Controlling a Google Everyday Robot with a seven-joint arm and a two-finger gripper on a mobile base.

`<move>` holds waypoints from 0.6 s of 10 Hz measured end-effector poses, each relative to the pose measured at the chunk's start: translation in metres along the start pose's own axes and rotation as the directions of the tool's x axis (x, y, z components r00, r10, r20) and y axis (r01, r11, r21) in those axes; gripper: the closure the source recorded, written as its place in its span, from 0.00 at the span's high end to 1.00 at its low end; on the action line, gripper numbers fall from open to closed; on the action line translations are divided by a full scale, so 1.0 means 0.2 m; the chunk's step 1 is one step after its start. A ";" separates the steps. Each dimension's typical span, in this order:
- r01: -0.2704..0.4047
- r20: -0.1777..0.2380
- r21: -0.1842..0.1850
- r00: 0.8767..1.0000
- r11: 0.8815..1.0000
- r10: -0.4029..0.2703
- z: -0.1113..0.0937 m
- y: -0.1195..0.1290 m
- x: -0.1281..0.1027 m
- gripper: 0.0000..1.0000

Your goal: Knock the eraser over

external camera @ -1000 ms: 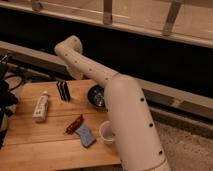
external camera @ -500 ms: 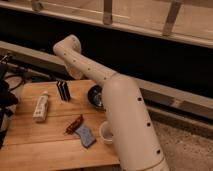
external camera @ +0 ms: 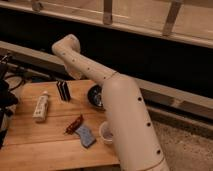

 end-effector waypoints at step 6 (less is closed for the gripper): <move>0.109 -0.091 -0.055 0.989 0.993 -0.114 0.15 0.08 0.07 0.00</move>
